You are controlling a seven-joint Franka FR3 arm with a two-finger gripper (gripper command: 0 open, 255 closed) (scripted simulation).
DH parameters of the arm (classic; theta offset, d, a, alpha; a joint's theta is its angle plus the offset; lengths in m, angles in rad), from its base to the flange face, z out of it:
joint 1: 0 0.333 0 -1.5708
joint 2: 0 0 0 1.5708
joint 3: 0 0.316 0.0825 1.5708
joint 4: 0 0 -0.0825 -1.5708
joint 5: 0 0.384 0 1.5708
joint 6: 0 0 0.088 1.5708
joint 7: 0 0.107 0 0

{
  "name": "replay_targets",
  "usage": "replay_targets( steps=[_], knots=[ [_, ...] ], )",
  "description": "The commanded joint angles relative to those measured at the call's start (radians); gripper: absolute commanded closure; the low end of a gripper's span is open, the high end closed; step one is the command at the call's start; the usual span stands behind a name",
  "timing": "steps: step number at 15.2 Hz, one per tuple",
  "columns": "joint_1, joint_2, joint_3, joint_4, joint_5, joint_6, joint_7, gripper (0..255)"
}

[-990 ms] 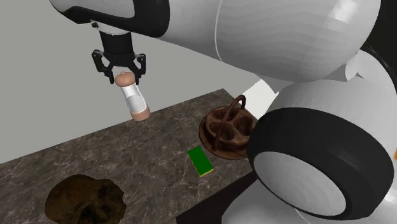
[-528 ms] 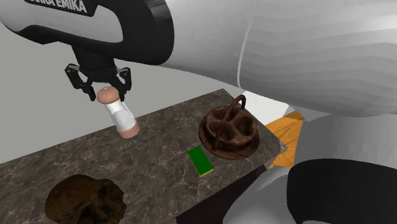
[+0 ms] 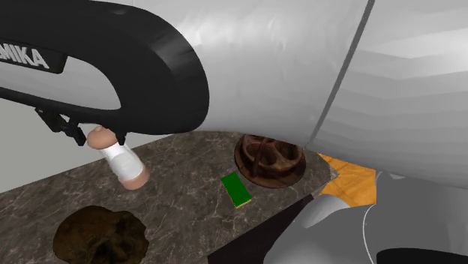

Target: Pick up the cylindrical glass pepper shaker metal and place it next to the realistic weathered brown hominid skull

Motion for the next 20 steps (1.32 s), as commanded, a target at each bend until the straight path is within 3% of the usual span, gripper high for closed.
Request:
replay_targets(
  steps=[1,20],
  knots=[
    [0.003,-0.005,0.006,-0.03,0.003,0.027,0.004,255],
    [0.018,-0.027,0.029,-0.304,0.032,0.278,-0.024,255]
  ],
)
